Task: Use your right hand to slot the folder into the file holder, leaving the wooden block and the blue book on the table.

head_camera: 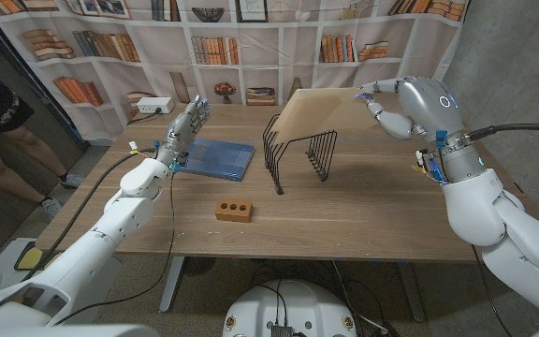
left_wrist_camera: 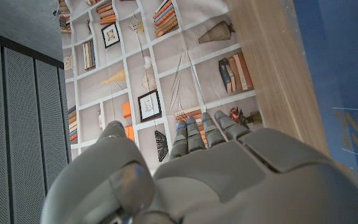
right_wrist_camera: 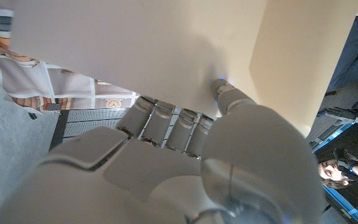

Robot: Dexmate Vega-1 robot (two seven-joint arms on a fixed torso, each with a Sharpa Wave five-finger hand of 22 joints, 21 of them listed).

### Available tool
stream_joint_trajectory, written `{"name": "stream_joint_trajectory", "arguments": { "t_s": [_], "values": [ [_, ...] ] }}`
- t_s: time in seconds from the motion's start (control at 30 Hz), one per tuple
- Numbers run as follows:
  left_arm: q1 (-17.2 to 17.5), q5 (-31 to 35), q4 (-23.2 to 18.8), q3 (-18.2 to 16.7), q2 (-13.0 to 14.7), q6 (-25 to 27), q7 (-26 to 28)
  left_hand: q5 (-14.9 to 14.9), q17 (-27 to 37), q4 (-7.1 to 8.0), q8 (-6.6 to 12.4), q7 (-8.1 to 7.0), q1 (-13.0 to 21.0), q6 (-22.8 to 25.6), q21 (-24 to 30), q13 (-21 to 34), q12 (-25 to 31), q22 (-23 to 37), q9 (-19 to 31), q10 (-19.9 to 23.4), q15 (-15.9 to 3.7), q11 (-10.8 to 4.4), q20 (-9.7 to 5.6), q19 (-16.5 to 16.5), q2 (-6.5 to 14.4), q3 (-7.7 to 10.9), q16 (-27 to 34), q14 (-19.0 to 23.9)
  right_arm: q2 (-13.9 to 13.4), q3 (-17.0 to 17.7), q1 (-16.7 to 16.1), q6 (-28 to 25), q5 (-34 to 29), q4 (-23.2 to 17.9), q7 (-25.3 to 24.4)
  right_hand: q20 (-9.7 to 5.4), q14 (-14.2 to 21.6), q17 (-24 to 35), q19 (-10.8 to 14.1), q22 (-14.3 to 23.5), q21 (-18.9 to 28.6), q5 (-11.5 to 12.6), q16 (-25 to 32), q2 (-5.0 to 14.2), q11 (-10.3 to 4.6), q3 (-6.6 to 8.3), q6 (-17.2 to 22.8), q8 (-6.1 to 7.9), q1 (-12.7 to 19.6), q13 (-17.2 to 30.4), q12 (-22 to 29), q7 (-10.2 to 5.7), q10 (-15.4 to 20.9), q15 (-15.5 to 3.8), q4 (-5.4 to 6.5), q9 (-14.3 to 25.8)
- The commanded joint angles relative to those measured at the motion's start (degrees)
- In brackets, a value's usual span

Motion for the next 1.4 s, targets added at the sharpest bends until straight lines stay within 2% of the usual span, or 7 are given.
{"name": "stream_joint_trajectory", "arguments": {
  "t_s": [0.03,0.53,0.87,1.17,1.4],
  "values": [
    [1.03,-0.66,0.54,-0.66,-0.23,-0.6,-0.04,-0.12,0.26,0.08,-0.27,0.02,-0.08,0.45,-0.15,0.33,-0.05,0.19,0.27,0.21,0.02,-0.05,0.02,0.4,-0.34,-0.1,-0.18,0.63,-1.2,-1.19,2.71,-2.12,-0.22,-0.8,7.72,-8.69,-0.39,0.21,-0.34,0.08,-0.07,0.31,-0.02,0.55,0.23,0.04,1.08,0.39,0.1,0.16,0.28,-1.32,0.23,-6.31,-0.27,0.37],
    [0.61,-1.44,2.89,-0.58,-1.3,-1.5,-1.31,-0.12,0.26,0.09,-0.28,-0.01,-0.05,0.42,-0.14,0.33,-0.07,0.19,0.27,0.19,0.01,-0.18,0.03,0.43,-0.33,-0.13,-0.18,0.62,-3.96,-2.2,6.1,-4.13,0.37,-1.98,13.94,-8.65,-0.36,0.27,-0.35,0.08,0.06,0.44,-0.01,0.53,0.14,0.11,1.23,0.61,-0.36,0.35,0.47,-1.27,0.55,-6.3,-0.4,0.87],
    [0.62,-1.22,2.73,-0.58,-1.27,-1.7,-1.2,-0.12,0.26,0.1,-0.27,0.02,-0.03,0.47,-0.15,0.33,-0.05,0.19,0.27,0.22,0.0,-0.05,-0.03,0.42,-0.32,-0.16,-0.18,0.61,-5.38,-1.98,8.37,-4.55,3.56,-2.5,18.1,-8.62,-0.26,0.32,-0.35,0.07,0.14,0.53,0.03,0.5,0.2,0.17,1.34,0.75,-0.65,0.47,0.5,-1.11,0.54,-6.31,-0.53,1.2],
    [0.52,-0.87,2.26,-0.56,-0.9,-1.41,-0.92,-0.12,0.26,0.12,-0.28,0.0,-0.02,0.45,-0.15,0.33,-0.06,0.19,0.27,0.21,0.01,-0.07,0.02,0.4,-0.32,-0.18,-0.19,0.6,-7.88,-4.59,13.36,-4.86,6.34,-1.32,22.58,-8.62,-0.33,0.32,-0.36,0.06,0.2,0.59,-0.02,0.44,0.31,0.25,1.65,0.91,-0.84,0.55,0.55,-1.02,0.63,-6.3,-0.71,1.44],
    [0.46,-0.89,2.05,-0.74,-0.62,-1.4,-0.98,-0.12,0.26,0.12,-0.3,0.01,0.0,0.39,-0.16,0.33,-0.06,0.19,0.27,0.19,0.0,-0.13,0.01,0.38,-0.3,-0.2,-0.17,0.63,-9.78,-7.6,17.1,-7.13,5.43,-0.89,25.07,-8.59,-0.3,0.34,-0.31,0.05,0.26,0.64,0.0,0.41,0.41,0.33,1.8,0.92,-0.91,0.59,0.59,-0.81,0.72,-6.33,-0.89,1.46]
  ]
}}
